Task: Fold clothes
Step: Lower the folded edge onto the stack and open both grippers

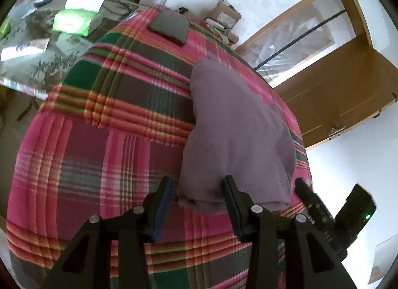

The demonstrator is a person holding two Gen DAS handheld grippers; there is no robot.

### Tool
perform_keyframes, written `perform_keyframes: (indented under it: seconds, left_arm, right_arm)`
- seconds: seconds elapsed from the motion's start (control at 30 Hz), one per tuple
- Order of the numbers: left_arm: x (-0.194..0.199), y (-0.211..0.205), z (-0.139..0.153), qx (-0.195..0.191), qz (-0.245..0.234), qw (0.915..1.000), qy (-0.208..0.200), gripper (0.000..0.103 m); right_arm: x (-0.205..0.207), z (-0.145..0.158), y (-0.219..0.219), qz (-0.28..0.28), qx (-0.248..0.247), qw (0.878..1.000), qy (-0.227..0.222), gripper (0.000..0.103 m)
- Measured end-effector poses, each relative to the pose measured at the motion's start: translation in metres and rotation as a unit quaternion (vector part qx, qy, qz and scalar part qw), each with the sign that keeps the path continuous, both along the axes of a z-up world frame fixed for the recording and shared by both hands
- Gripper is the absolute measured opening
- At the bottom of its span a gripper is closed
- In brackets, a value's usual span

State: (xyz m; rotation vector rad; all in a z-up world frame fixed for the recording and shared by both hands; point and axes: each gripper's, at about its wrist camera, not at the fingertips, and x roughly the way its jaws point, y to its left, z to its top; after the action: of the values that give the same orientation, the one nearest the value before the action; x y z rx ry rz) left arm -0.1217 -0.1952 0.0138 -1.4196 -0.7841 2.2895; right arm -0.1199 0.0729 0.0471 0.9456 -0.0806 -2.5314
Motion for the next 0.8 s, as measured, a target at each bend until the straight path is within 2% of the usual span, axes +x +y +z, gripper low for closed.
perform_keyframes:
  seconds: [0.1, 0.17, 0.5, 0.8]
  left_arm:
    - [0.006, 0.005, -0.002, -0.015, -0.006, 0.9999, 0.000, 0.041]
    - [0.006, 0.007, -0.001, -0.023, -0.007, 0.9997, 0.000, 0.041]
    - [0.001, 0.011, -0.001, -0.033, 0.001, 0.9994, -0.004, 0.040]
    - [0.019, 0.024, 0.002, -0.052, -0.001, 0.9986, -0.008, 0.038]
  right_arm:
    - [-0.005, -0.013, -0.009, 0.000, 0.031, 0.999, -0.025, 0.038]
    - [-0.007, -0.018, -0.006, -0.003, 0.023, 0.999, -0.035, 0.038]
    - [-0.002, -0.025, -0.008, -0.016, 0.040, 0.998, -0.047, 0.038]
    - [0.013, -0.026, -0.009, -0.034, 0.065, 0.996, -0.059, 0.038]
